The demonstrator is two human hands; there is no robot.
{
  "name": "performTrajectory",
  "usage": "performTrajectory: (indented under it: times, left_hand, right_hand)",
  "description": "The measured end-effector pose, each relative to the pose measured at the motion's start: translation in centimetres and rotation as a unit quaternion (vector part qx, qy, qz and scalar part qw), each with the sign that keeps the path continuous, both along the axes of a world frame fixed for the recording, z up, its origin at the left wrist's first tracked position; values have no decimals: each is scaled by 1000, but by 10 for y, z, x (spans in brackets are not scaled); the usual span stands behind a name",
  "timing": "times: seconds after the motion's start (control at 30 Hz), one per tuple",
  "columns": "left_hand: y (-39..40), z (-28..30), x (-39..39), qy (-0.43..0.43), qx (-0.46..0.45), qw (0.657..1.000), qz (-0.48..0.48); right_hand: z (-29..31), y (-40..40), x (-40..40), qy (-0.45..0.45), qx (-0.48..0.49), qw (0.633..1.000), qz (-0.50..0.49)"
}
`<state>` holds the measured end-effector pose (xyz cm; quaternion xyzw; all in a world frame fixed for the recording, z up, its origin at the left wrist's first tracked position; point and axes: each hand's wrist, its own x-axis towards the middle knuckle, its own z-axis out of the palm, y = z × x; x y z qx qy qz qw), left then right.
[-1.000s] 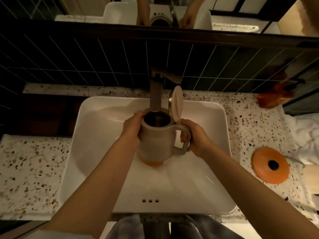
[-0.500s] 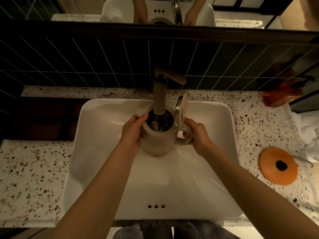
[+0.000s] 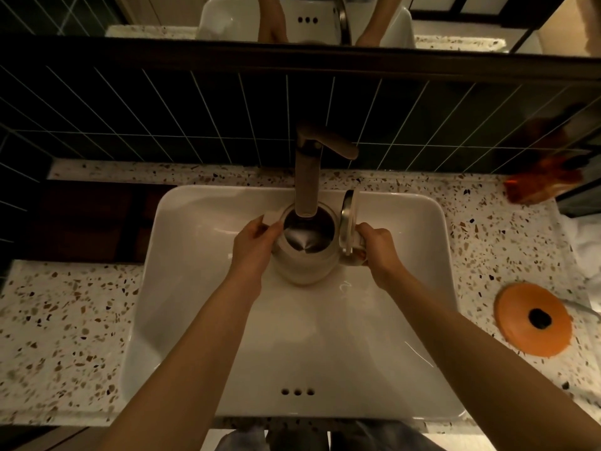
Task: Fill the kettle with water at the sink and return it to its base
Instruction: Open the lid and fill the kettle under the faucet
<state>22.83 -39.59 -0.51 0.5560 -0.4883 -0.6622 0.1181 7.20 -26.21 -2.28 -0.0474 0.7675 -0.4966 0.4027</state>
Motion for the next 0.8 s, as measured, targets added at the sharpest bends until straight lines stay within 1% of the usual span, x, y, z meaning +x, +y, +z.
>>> performTrajectory:
  times: [0.07,0.1,0.17,0.2,0.27,0.33,0.4,0.47,0.5,0.53,0.57,0.63,0.73,0.8]
  left_hand:
    - [0,9,-5,-13,-43,999,28]
    - [0,13,-8,-19,-82,996,37]
    - [2,25,-16,-34,-209,977,28]
    - [3,32,-22,-45,-289,956,5]
    - [2,41,-35,-55,-434,897,-62]
    - [-2,45,-51,-40,-529,836,-137]
    - [-9,46,-70,-33,-604,767,-215]
    - [-19,43,-90,-49,-659,692,-290]
    - [-24,41,-100,-62,-674,662,-321]
    - [-29,40,-108,-77,-681,639,-348]
    - [-32,38,-114,-91,-682,625,-370]
    - [-36,36,-123,-113,-675,618,-388]
    - [-35,37,-130,-116,-662,635,-381]
    - [-34,37,-132,-120,-657,640,-380]
  right_hand:
    - [0,-1,-2,2,9,1000,0]
    - [0,-1,-3,0,11,1000,-2]
    - [1,-3,-3,-8,14,1000,-6]
    - [2,-5,-3,-13,13,1000,-8]
    - [4,-7,-2,-14,7,1000,-16]
    - [5,-8,-2,-17,2,1000,-24]
    - [2,-7,-2,-16,4,1000,-23]
    - [0,-7,-3,-13,15,1000,-20]
    - [0,-6,-3,-12,18,1000,-19]
    - [-1,-7,-3,-13,18,1000,-19]
    - [-1,-7,-3,-14,17,1000,-21]
    - [1,-7,-4,-18,12,1000,-22]
    - [2,-6,-5,-18,8,1000,-23]
    - [1,-7,-6,-15,15,1000,-23]
